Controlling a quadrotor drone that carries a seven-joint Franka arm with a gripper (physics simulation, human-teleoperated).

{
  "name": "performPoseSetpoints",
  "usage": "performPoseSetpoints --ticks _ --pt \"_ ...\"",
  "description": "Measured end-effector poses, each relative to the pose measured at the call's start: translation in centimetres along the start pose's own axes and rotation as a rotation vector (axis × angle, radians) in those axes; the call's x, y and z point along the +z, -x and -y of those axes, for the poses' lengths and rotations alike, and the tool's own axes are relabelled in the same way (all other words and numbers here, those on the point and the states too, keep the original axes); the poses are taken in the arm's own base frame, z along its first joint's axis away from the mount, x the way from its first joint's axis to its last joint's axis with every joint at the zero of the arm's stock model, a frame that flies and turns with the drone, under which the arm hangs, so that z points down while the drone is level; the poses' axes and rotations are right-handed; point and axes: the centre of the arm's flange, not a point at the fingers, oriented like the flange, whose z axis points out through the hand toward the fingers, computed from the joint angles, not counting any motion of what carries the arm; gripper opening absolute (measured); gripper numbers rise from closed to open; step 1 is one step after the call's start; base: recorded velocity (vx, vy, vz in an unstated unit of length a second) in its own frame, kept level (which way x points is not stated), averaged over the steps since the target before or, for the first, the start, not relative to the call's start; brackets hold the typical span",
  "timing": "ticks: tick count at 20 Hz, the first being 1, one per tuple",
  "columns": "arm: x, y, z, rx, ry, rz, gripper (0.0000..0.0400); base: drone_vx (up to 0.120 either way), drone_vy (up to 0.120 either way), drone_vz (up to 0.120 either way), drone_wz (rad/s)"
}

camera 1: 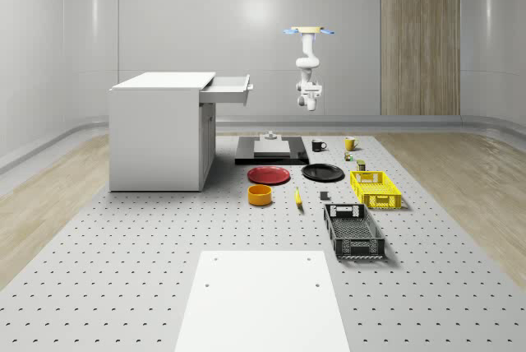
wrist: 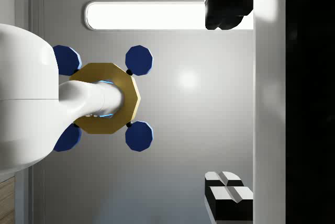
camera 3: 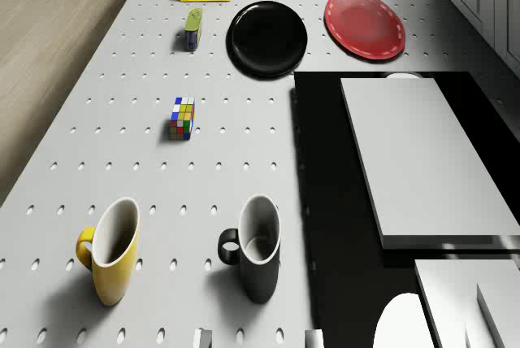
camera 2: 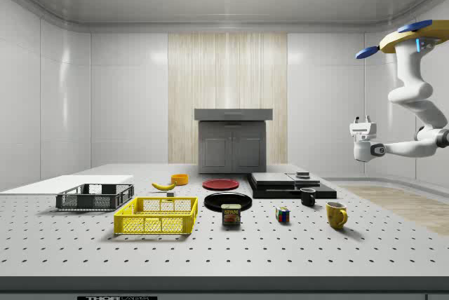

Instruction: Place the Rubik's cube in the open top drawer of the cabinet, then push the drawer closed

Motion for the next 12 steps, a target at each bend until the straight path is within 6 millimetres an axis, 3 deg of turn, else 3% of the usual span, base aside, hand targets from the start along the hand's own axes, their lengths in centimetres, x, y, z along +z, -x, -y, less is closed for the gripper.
performPoseSetpoints --ticks 7,12 --pt "-5.0 0.2 -0.2 0.000 -0.004 -0.004 0.0400 0.000 0.000 0.000 0.000" --pt "-7.5 0.1 -0.1 0.000 -0.007 -0.007 0.0400 0.000 0.000 0.000 0.000"
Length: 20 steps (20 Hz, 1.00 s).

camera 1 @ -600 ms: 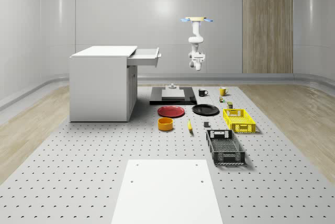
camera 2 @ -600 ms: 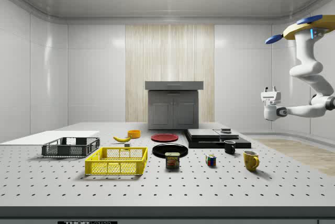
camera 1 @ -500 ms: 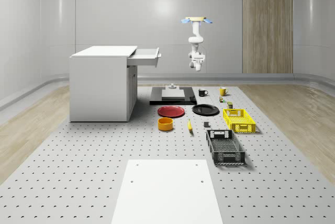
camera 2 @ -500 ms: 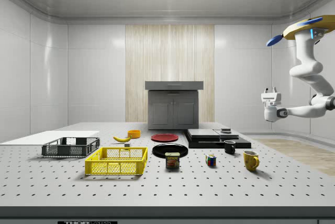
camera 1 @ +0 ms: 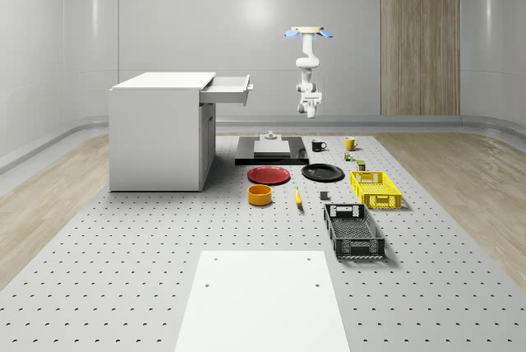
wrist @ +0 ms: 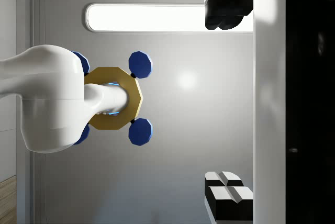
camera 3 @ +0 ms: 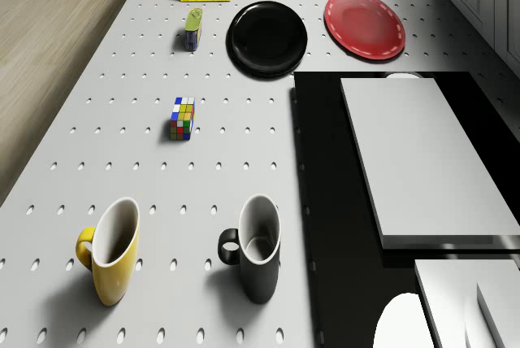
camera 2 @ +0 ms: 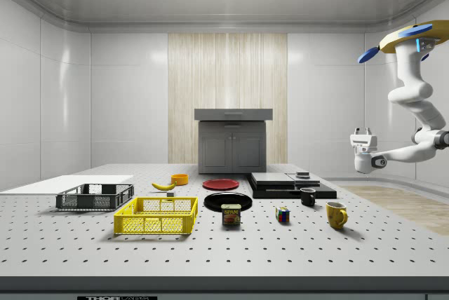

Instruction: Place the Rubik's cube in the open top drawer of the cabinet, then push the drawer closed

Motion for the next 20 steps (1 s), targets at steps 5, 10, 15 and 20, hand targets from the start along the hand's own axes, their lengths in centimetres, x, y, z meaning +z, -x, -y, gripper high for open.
performPoseSetpoints --ticks 5,10,15,20 --pt "-1.2 -0.1 0.1 0.000 -0.003 -0.003 0.0400 0.000 0.000 0.000 0.000" --pt "-1.7 -0.1 0.1 0.000 -0.005 -0.006 0.0400 0.000 0.000 0.000 0.000" --pt "-1.8 -0.1 0.1 0.000 -0.008 -0.008 0.0400 0.000 0.000 0.000 0.000" --pt "-1.9 0.0 0.1 0.000 -0.010 -0.011 0.0400 0.000 0.000 0.000 0.000"
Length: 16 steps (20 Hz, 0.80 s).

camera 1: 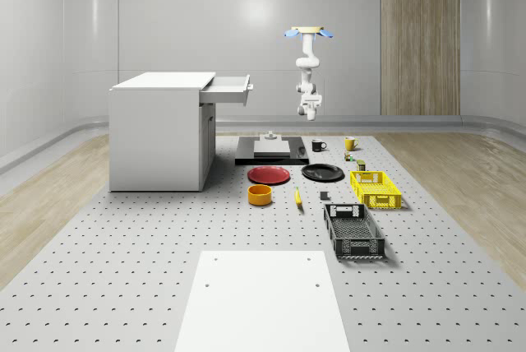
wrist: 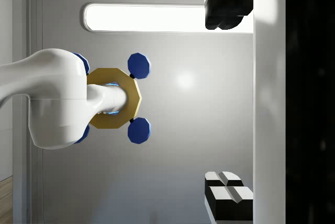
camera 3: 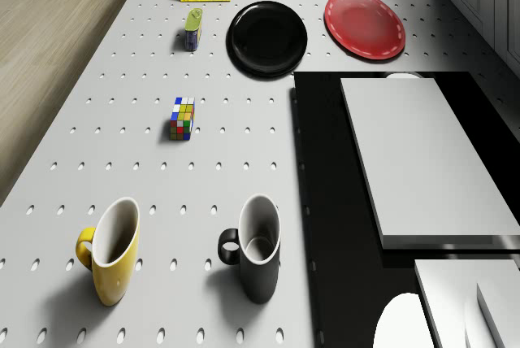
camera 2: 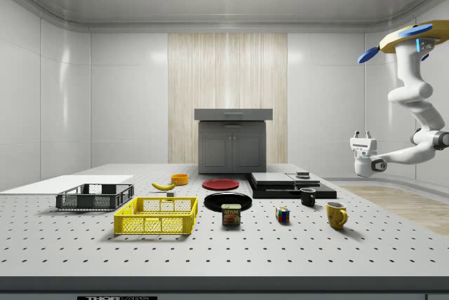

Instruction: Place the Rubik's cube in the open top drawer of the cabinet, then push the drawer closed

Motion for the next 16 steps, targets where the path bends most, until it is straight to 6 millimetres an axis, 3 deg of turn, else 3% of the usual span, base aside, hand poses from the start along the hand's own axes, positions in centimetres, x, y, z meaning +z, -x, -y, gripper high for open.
performPoseSetpoints --ticks 16 --pt "-0.02 0.16 0.00 0.000 -0.001 -0.017 0.0400 0.000 0.000 0.000 0.000"
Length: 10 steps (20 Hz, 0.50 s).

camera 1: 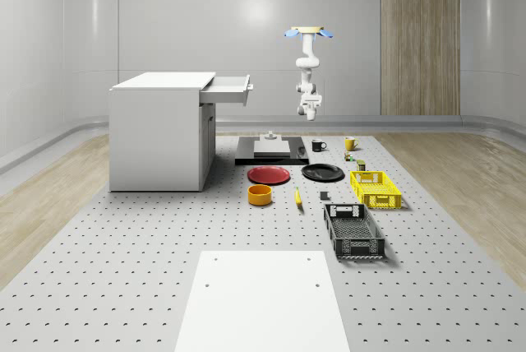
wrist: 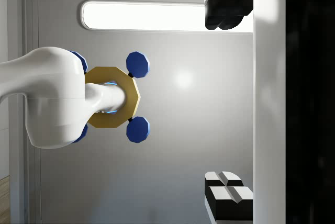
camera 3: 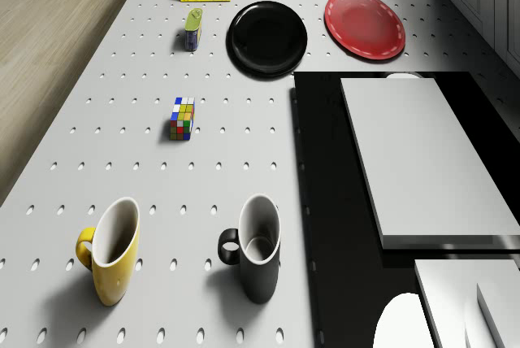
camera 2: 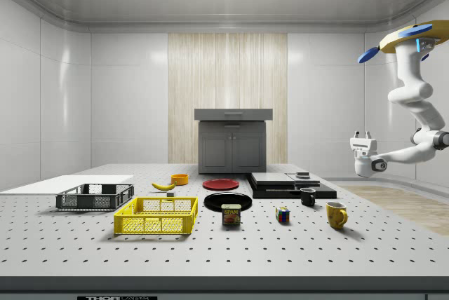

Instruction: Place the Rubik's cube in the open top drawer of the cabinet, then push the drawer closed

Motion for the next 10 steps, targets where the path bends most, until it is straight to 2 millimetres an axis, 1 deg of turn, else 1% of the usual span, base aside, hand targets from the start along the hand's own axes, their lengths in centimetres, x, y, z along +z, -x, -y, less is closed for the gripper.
performPoseSetpoints --ticks 10 --pt "0.01 0.43 0.33 -0.001 0.033 -0.044 0.0400 0.000 0.000 0.000 0.000"
